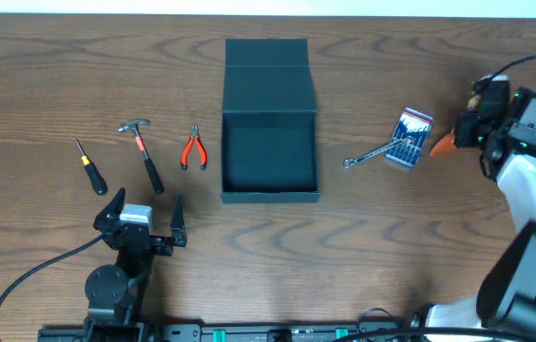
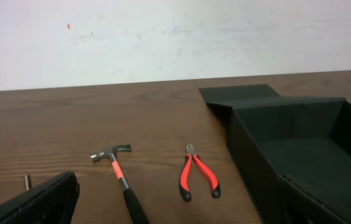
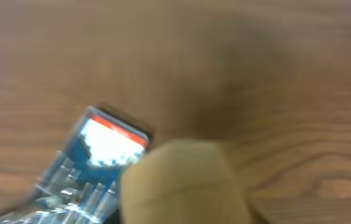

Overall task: Pack container
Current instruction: 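Close the right gripper on the scraper handle and lift it, then carry the scraper left into the black box and release it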

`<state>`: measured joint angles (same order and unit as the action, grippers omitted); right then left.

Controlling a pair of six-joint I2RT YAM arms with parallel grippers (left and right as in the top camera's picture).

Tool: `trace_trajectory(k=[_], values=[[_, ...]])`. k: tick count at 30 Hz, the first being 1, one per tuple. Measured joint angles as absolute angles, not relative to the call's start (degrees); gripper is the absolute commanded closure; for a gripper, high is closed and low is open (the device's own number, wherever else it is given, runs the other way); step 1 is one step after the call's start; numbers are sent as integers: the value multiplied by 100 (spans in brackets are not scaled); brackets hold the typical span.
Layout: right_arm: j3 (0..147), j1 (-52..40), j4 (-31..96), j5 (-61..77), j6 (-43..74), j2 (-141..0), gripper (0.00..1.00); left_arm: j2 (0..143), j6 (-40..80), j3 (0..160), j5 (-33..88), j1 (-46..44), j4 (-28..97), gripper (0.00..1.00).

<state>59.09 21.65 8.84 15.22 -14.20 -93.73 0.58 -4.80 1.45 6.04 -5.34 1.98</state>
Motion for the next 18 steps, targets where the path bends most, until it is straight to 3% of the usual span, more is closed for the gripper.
trace_trajectory(k=[4,18], values=[[5909,2165,895,1789,-1151,-8958,99,58,-478,145,604,-534,198,2],[5909,2152,1393,2322,-611,-8796,99,58,-478,145,604,-534,198,2]])
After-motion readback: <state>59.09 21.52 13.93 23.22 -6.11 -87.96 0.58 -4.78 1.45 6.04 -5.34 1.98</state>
